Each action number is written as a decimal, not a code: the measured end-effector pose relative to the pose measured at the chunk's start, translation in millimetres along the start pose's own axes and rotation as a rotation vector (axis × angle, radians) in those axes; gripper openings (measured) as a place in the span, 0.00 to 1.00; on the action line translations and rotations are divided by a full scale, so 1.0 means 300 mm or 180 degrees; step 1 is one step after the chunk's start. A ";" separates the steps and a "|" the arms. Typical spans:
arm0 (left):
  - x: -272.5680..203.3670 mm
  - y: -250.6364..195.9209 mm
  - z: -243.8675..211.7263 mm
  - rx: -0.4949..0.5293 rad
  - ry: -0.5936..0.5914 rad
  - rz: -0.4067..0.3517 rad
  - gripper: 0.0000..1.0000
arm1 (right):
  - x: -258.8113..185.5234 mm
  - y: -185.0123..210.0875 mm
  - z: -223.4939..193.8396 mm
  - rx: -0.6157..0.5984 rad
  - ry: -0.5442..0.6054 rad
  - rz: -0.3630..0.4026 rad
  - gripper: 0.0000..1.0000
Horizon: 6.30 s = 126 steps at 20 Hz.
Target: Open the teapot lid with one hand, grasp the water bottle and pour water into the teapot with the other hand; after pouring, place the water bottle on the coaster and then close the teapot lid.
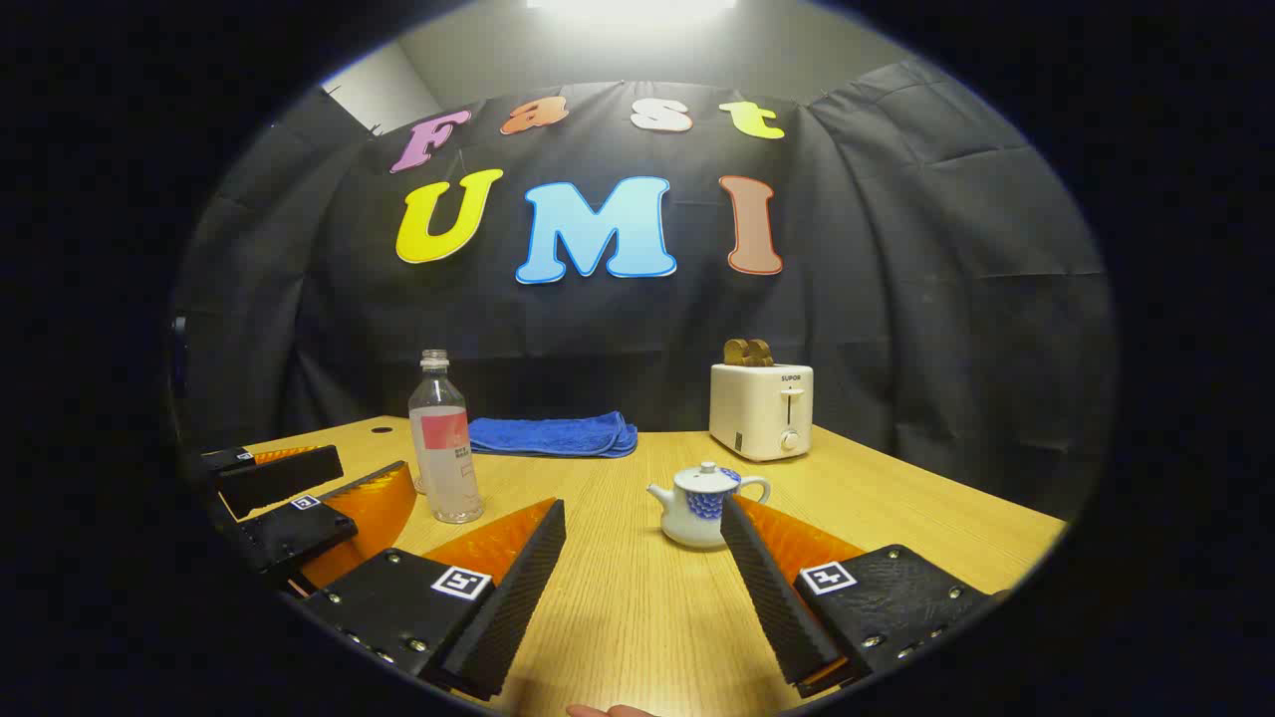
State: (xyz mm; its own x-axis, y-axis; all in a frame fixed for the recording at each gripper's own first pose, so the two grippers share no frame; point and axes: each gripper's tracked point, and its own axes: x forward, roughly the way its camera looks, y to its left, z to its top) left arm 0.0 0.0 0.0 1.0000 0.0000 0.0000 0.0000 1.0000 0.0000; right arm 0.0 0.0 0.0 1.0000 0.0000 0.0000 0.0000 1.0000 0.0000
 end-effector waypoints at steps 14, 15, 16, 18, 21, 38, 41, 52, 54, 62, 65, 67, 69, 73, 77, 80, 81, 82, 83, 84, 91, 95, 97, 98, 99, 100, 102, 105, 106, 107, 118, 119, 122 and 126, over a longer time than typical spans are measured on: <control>0.011 -0.014 0.003 -0.0002 0.0004 -0.0051 1.00 | -0.003 0.020 0.005 -0.0004 -0.0004 0.0125 0.97; 0.011 -0.014 0.005 -0.0007 0.0003 -0.0055 1.00 | -0.004 0.028 0.004 -0.0004 -0.0005 0.0159 0.97; 0.013 -0.015 0.007 -0.0002 0.0001 -0.0059 1.00 | -0.002 0.025 0.005 0.0005 -0.0004 0.0162 0.97; 0.013 -0.040 0.009 -0.0010 0.0002 -0.0172 1.00 | -0.002 0.023 0.005 0.0076 -0.0009 0.0162 0.97; 0.023 -0.063 0.001 -0.0064 0.0036 -0.0316 1.00 | 0.012 0.019 -0.002 0.0128 0.0053 0.0150 0.97; 0.110 0.047 0.092 -0.0085 -0.0158 -0.0300 0.99 | 0.344 -0.168 0.038 -0.0049 0.0123 -0.0122 0.95; 0.129 0.055 0.072 -0.0121 -0.0092 -0.0298 0.99 | 0.398 -0.179 0.025 -0.0037 0.0188 -0.0120 0.92; 0.166 0.064 0.038 -0.0090 0.0008 -0.0301 0.99 | 0.506 -0.218 -0.003 -0.0094 0.0354 -0.0256 0.05; 0.167 0.066 0.033 -0.0088 0.0016 -0.0299 0.99 | 0.458 -0.213 -0.023 -0.0164 0.0368 -0.0243 0.08; 0.196 0.070 0.018 -0.0103 0.0035 -0.0257 0.99 | 0.436 -0.197 0.041 -0.0199 0.0168 -0.0156 0.08; 0.221 0.051 0.009 -0.0093 0.0062 -0.0241 0.99 | 0.397 -0.174 0.094 -0.0183 0.0016 -0.0088 0.08; 0.239 0.059 0.021 -0.0037 0.0026 -0.0177 0.99 | 0.366 -0.150 0.109 -0.0172 -0.0040 -0.0007 0.08; 0.267 0.057 0.020 -0.0037 0.0027 -0.0152 0.99 | 0.344 -0.135 0.112 -0.0174 -0.0061 0.0051 0.08; 0.321 0.076 -0.019 -0.0113 0.0128 -0.0071 0.99 | 0.318 -0.108 0.127 -0.0198 -0.0114 0.0165 0.08; 0.359 0.101 -0.009 -0.0062 0.0105 -0.0004 0.99 | 0.315 -0.094 0.121 -0.0178 -0.0108 0.0228 0.08; 0.402 0.088 -0.012 -0.0022 0.0104 -0.0028 0.99 | 0.314 -0.087 0.106 -0.0200 -0.0061 0.0275 0.08; 0.410 0.084 -0.018 -0.0003 0.0113 -0.0035 0.99 | 0.316 -0.087 0.106 -0.0206 -0.0058 0.0277 0.08; 0.412 0.080 -0.018 0.0020 0.0111 -0.0041 0.99 | 0.315 -0.086 0.107 -0.0214 -0.0062 0.0281 0.08; 0.421 0.080 -0.018 0.0039 0.0109 -0.0036 0.99 | 0.316 -0.084 0.106 -0.0220 -0.0063 0.0286 0.08; 0.427 0.087 -0.017 0.0048 0.0097 -0.0021 0.99 | 0.315 -0.080 0.106 -0.0226 -0.0059 0.0301 0.08; 0.510 0.128 -0.032 -0.0044 0.0131 0.0064 1.00 | 0.305 -0.071 0.107 -0.0247 -0.0064 0.0339 0.08; 0.511 0.121 -0.027 0.0064 0.0192 0.0067 0.87 | 0.250 -0.067 0.118 -0.0261 -0.0086 0.0368 0.08; 0.497 0.106 -0.031 0.0060 0.0248 0.0006 0.86 | 0.189 -0.073 0.111 -0.0206 -0.0079 0.0382 0.08; 0.493 0.099 -0.027 0.0067 0.0263 -0.0018 0.86 | 0.149 -0.076 0.107 -0.0154 -0.0072 0.0395 0.08; 0.486 0.094 -0.025 0.0084 0.0275 -0.0035 0.86 | 0.108 -0.079 0.106 -0.0114 -0.0070 0.0397 0.08; 0.484 0.092 -0.022 0.0107 0.0279 -0.0044 0.86 | 0.065 -0.088 0.114 -0.0111 -0.0082 0.0385 0.08; 0.477 0.077 -0.011 0.0177 0.0270 -0.0057 0.86 | -0.005 -0.099 0.118 -0.0145 -0.0091 0.0366 0.08; 0.469 0.047 0.022 0.0471 0.0218 -0.0087 0.86 | -0.114 -0.085 0.092 -0.0059 -0.0028 0.0446 0.08; 0.470 0.026 0.040 0.0630 0.0189 -0.0115 0.86 | -0.152 -0.088 0.085 -0.0044 -0.0026 0.0446 0.08; 0.468 0.007 0.054 0.0798 0.0155 -0.0149 0.86 | -0.186 -0.096 0.079 -0.0028 -0.0024 0.0432 0.08; 0.486 -0.256 0.055 0.2489 0.0016 -0.0493 0.84 | -0.363 -0.098 -0.027 0.0016 0.0145 0.0426 0.08; 0.494 -0.271 0.043 0.2633 0.0044 -0.0528 0.84 | -0.365 -0.096 -0.029 0.0017 0.0151 0.0433 0.08; 0.501 -0.317 0.003 0.2879 0.0097 -0.0648 0.84 | -0.372 -0.099 -0.030 0.0025 0.0150 0.0434 0.08; 0.512 -0.367 -0.040 0.3291 0.0157 -0.0708 0.84 | -0.375 -0.105 -0.043 0.0010 0.0169 0.0420 0.08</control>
State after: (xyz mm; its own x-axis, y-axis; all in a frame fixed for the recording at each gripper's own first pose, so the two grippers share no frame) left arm 153.7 -110.2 -12.0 0.9764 -0.1600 -0.1453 0.2064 0.4911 0.8463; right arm -112.5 -31.5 -13.0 0.9899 0.1316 -0.0526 -0.1314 0.9913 0.0067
